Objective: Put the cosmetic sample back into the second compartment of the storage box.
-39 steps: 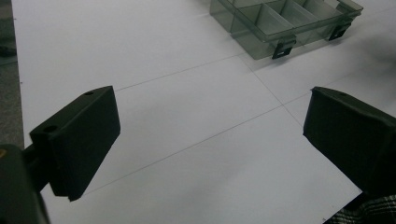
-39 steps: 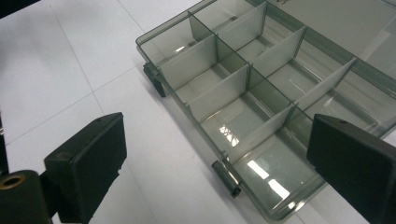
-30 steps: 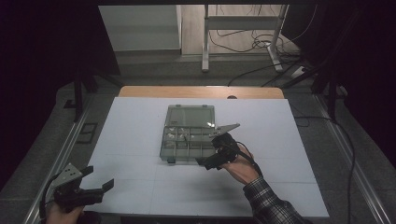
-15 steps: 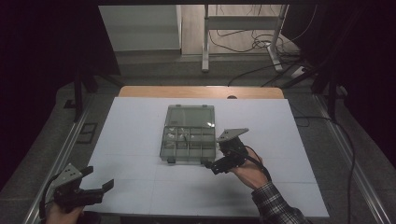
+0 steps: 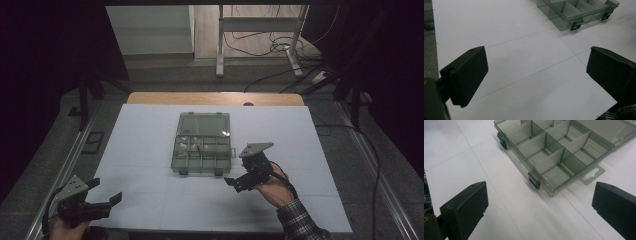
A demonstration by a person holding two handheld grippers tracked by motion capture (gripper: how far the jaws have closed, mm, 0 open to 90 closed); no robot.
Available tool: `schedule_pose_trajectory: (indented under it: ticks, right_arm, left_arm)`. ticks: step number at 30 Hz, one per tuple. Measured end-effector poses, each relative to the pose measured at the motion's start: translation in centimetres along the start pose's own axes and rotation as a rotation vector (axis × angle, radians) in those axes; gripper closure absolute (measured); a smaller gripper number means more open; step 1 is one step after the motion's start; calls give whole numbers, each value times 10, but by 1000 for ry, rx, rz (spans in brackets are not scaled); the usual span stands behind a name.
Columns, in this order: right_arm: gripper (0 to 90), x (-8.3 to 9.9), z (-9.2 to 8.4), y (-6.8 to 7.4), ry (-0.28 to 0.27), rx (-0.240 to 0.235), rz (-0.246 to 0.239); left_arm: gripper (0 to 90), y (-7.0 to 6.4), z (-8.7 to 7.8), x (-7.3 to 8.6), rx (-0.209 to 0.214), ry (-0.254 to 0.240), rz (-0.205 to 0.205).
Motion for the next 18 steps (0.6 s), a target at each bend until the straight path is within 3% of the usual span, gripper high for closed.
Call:
schedule_pose_trajectory:
  ticks: [4,11,18]
  right_arm:
    - [0,5,-4,-2,-12,21,2]
    - [0,8,-13,-4,-73,37,46]
    - [0,13,-25,-5,-100,43,80]
  left_arm:
    - [44,0,0,0,0,0,-1]
    - [44,0,0,0,0,0,-1]
    - [44,0,0,0,-2,0,-1]
Point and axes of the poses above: each handheld gripper's, and its own axes: z roughly forward along the jaws, x roughly out of its underside, y roughly to its left, the point moved 8 cm from there along z, roughly forward along the jaws, and after that the axes turned 9 degrees about -y, right-handed, at the moved point
